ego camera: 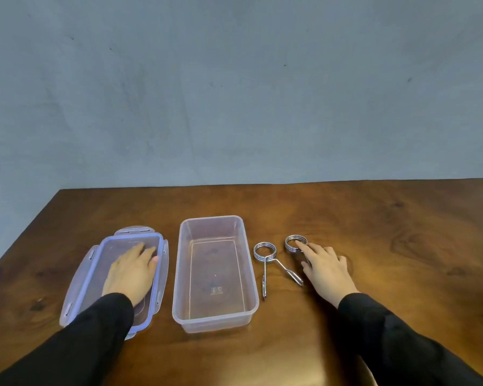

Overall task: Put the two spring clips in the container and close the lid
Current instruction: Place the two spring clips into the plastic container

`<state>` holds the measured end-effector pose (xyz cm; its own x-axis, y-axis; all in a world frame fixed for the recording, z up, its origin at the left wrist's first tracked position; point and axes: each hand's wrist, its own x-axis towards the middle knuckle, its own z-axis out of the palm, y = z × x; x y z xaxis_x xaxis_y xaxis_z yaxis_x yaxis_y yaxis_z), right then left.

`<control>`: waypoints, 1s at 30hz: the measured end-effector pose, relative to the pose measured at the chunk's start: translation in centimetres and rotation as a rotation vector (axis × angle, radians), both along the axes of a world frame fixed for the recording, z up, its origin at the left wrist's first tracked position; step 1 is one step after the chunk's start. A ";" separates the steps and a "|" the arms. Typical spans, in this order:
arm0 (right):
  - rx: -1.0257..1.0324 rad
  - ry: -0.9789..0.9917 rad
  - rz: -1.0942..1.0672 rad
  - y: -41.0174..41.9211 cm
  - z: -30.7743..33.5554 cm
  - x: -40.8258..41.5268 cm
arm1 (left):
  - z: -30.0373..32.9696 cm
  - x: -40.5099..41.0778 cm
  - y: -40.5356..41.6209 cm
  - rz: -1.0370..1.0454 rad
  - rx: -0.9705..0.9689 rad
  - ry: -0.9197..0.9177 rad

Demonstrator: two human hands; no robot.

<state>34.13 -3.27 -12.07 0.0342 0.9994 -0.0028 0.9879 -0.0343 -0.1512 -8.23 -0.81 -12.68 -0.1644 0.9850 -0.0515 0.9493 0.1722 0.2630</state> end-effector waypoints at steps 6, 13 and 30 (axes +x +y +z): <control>0.142 0.123 -0.035 1.5 3.9 -1.7 | -0.8 0.0 -0.1 -0.032 0.015 0.057; 0.149 0.229 0.290 2.3 12.7 -12.6 | -0.7 -0.8 0.0 -0.071 0.011 0.084; -0.109 0.132 0.291 2.4 2.1 -21.9 | -0.5 -1.2 -0.1 -0.081 0.005 0.018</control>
<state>12.24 -0.84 -10.00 -0.2599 0.9609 -0.0960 0.9310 0.2229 -0.2891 -9.47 -0.96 -13.18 -0.0851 0.9954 -0.0439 0.9646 0.0933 0.2466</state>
